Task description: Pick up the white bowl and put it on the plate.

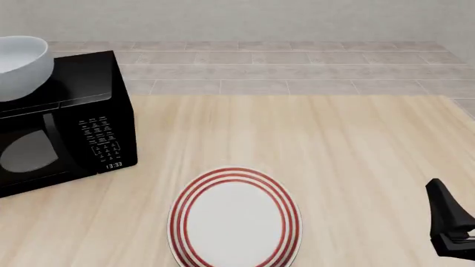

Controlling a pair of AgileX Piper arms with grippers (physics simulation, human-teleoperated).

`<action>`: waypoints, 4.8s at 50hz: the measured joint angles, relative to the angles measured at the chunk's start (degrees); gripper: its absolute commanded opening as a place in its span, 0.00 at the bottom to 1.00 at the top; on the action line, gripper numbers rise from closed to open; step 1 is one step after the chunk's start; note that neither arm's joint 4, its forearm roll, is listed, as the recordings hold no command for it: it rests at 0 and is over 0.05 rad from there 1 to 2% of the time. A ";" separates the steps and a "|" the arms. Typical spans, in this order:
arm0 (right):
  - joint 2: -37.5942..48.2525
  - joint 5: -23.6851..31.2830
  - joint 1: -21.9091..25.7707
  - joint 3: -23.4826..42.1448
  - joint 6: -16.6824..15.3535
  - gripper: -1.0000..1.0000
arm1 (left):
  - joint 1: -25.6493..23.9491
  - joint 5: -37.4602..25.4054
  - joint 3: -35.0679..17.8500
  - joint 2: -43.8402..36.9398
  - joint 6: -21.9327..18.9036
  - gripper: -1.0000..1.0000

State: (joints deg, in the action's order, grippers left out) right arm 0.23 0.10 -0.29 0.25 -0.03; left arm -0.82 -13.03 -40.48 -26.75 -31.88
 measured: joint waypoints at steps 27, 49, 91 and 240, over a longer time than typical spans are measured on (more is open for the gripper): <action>0.07 -0.06 0.02 0.00 0.00 1.00 | 5.98 -10.02 -10.08 -10.45 -18.52 1.00; 0.13 -0.14 0.03 -0.02 0.00 1.00 | 10.12 -17.52 -17.75 -19.62 -19.72 1.00; 0.14 -0.15 0.03 -0.02 -0.01 1.00 | 14.13 -15.81 -18.72 -31.13 -20.42 1.00; 0.14 -0.15 0.02 -0.02 0.00 1.00 | 20.67 -3.78 -14.90 -42.27 -21.48 0.00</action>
State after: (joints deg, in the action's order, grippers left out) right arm 0.37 -0.05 -0.26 0.23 -0.03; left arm 19.85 -16.81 -55.39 -69.02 -53.36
